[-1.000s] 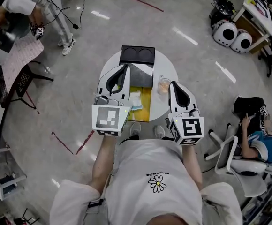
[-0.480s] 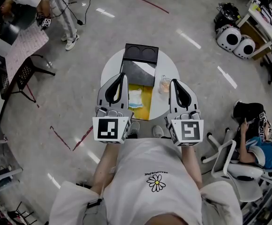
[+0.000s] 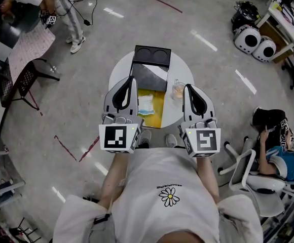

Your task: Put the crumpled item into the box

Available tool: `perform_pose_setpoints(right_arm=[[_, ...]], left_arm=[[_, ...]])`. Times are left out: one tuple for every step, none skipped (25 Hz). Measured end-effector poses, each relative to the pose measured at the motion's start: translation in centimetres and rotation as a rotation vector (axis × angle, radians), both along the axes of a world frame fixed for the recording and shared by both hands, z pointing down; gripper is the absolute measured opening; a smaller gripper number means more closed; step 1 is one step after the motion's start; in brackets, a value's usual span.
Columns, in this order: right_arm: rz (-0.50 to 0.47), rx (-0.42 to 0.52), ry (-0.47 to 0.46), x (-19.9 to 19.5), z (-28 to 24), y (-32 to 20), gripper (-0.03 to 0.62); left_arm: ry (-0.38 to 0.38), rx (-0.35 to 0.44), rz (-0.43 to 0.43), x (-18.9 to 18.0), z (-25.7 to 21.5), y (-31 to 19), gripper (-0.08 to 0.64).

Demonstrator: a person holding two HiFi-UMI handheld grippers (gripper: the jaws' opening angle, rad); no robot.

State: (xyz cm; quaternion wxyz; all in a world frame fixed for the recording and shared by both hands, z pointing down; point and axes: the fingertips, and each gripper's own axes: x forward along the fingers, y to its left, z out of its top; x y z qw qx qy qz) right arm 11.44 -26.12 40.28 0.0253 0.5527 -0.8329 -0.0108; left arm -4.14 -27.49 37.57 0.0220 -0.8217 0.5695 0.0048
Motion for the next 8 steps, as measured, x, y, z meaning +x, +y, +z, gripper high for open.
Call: perform_pose_setpoints(right_arm=[[-0.001, -0.001, 0.0, 0.02, 0.03, 0.04, 0.003], [-0.001, -0.001, 0.0, 0.02, 0.03, 0.07, 0.003], [-0.001, -0.001, 0.001, 0.02, 0.02, 0.07, 0.003], [0.0, -0.002, 0.001, 0.04, 0.02, 0.06, 0.003], [0.002, -0.003, 0.002, 0.06, 0.03, 0.04, 0.003], [0.004, -0.004, 0.002, 0.08, 0.06, 0.03, 0.003], [0.004, -0.005, 0.003, 0.09, 0.09, 0.03, 0.003], [0.005, -0.006, 0.004, 0.09, 0.12, 0.03, 0.003]], left_arm=[[0.003, -0.003, -0.001, -0.01, 0.04, 0.0, 0.0], [0.006, -0.005, -0.002, -0.03, 0.04, 0.01, 0.0], [0.008, -0.006, -0.002, -0.06, 0.03, 0.01, 0.0], [0.008, -0.006, -0.002, -0.08, 0.03, 0.0, 0.0], [0.008, -0.007, -0.002, -0.1, 0.03, -0.01, 0.0], [0.008, -0.007, -0.001, -0.12, 0.03, -0.03, 0.0], [0.008, -0.007, 0.0, -0.13, 0.04, -0.05, 0.0], [0.009, -0.007, 0.001, -0.14, 0.05, -0.06, 0.0]])
